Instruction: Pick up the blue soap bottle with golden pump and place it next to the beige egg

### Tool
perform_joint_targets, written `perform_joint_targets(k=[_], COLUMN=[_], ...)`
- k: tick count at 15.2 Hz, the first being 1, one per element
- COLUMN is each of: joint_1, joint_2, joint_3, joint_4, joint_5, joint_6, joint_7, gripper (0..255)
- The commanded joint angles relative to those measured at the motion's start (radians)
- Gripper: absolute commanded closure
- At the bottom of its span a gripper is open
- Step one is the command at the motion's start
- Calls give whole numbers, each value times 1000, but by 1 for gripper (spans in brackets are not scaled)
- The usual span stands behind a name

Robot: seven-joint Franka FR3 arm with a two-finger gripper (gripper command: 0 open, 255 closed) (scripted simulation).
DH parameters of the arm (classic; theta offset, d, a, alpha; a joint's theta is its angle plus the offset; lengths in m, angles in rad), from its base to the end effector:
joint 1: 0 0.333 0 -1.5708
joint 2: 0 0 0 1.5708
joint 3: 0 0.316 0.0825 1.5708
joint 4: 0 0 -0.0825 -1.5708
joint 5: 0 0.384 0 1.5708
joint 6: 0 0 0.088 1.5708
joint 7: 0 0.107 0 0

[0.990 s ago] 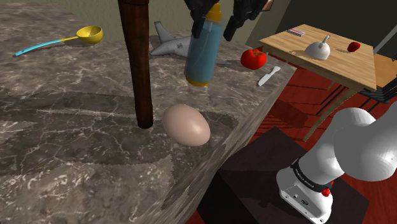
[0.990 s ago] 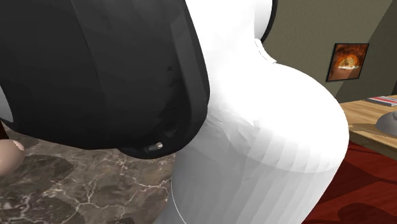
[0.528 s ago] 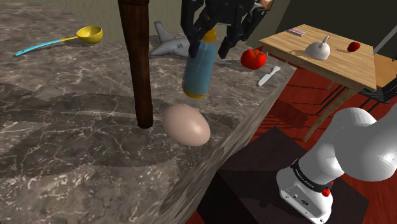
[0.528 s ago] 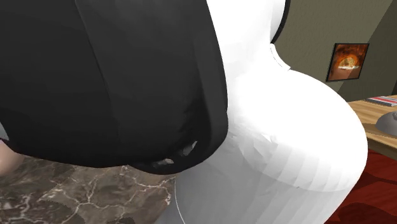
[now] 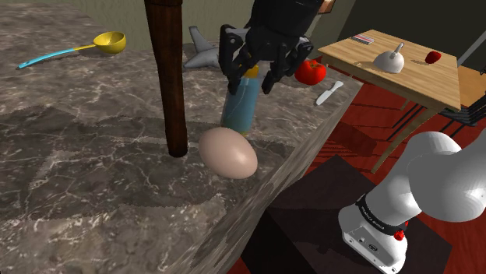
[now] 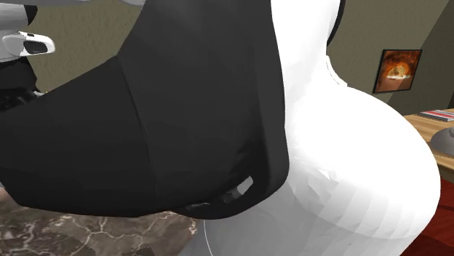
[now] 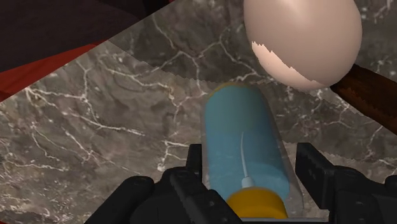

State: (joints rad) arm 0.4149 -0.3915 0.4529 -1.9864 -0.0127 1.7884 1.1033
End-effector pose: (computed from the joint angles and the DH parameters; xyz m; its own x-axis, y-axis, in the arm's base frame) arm 0.2719 0.3733 0.6214 0.9412 -0.2478 0.2296 -0.2412 -0.9688 -0.0567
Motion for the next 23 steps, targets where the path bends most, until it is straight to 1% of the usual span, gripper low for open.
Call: perform_joint_targets(k=[1,8,9,14,18,23], joint_1=[1,1,1,1,0,0], joint_2=[-5,-4,-4,-4,2,2], joint_3=[-1,-1,-1,-1,2,2], joint_4=[-22,-21,-21,-21,113,113], joint_5=[2,2,2,2,0,0], joint_6=[18,18,18,18,-110,-110], joint_7=[0,0,0,0,2,2], gripper=[255,255,0,0,0,0])
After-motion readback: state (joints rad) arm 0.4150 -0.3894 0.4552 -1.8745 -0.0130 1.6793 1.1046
